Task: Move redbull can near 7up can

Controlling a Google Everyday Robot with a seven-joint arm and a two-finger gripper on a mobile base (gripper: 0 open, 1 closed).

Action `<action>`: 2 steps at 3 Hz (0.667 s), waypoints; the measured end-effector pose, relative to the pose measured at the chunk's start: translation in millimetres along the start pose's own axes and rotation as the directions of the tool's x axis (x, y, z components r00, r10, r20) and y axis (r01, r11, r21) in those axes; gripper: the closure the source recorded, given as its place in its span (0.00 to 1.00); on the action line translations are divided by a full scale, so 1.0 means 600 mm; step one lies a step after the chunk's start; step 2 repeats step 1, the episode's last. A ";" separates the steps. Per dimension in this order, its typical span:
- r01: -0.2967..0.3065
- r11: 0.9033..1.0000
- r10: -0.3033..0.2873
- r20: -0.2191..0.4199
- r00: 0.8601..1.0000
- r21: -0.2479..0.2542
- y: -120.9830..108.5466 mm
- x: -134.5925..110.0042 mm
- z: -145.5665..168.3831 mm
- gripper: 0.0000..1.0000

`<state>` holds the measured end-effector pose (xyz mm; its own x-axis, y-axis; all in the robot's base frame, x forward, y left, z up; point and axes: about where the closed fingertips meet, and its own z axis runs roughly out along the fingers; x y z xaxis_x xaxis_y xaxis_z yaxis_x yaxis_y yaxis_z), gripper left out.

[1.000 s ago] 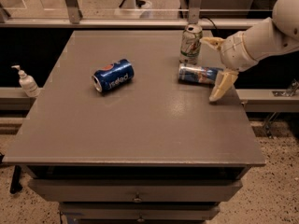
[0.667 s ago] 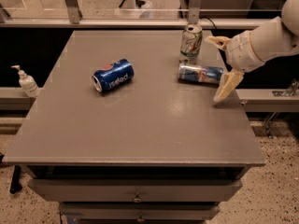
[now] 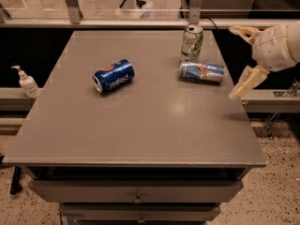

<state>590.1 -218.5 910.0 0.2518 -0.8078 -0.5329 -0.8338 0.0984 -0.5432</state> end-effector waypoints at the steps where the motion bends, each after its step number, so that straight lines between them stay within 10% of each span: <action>1: -0.057 0.993 0.056 0.020 0.998 0.100 0.010 0.007 -0.091 0.00; 2: -0.057 0.993 0.056 0.020 0.998 0.100 0.010 0.007 -0.091 0.00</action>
Offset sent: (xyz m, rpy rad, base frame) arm 0.0000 0.0000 0.0000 0.0000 0.0000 0.0000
